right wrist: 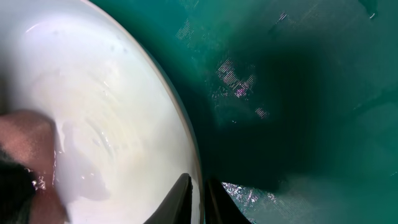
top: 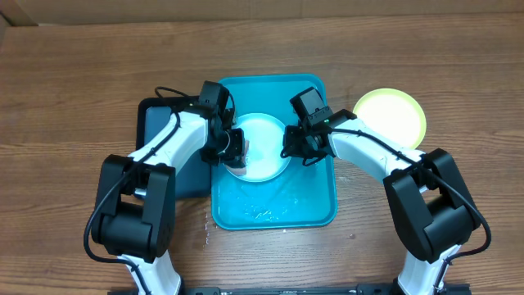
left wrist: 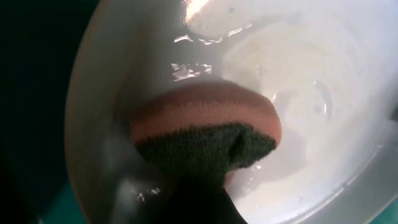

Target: Clean dirty plates on tray and stack at the side

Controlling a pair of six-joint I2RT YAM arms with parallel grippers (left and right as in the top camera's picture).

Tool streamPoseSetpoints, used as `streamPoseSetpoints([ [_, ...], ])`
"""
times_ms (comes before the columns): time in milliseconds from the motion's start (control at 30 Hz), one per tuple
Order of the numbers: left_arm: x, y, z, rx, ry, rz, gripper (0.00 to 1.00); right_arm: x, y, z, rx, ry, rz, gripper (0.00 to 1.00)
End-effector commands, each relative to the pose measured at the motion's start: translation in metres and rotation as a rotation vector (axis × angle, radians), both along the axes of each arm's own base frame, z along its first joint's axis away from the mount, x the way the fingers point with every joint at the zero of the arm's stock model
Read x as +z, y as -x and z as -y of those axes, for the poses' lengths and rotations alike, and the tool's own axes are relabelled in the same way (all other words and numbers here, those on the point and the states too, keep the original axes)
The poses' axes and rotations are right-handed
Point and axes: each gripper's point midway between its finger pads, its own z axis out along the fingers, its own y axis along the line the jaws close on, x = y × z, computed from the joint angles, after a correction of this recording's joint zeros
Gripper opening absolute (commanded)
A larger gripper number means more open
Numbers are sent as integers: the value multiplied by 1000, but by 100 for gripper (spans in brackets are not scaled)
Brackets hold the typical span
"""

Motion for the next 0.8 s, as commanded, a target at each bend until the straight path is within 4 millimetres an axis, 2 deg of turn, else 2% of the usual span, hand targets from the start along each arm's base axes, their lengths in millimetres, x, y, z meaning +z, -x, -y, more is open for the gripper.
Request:
streamPoseSetpoints([
  [0,-9,7,-10,48,-53,-4,4,2,1,-2,8,-4,8,11],
  [67,-7,7,-3,43,-10,-10,4,2,1,-2,8,-4,8,10],
  [200,3,6,26,15,157,-12,6,2,1,-2,8,-4,9,10],
  [267,10,5,38,0,235,-10,4,2,1,-2,8,-4,8,10],
  [333,16,2,45,-6,286,-3,4,2,1,-2,8,-4,8,10],
  [433,27,-8,41,1,295,16,4,2,1,-2,9,-4,8,11],
  [533,47,-19,32,-12,293,46,4,2,1,-2,8,-4,8,21],
  [600,58,-26,27,-17,284,71,4,2,1,-2,8,-4,8,24],
  [667,59,-30,18,-3,241,83,5,2,1,-2,8,-4,9,24],
  [767,47,-27,3,17,148,71,5,2,1,-2,8,-4,9,24],
])
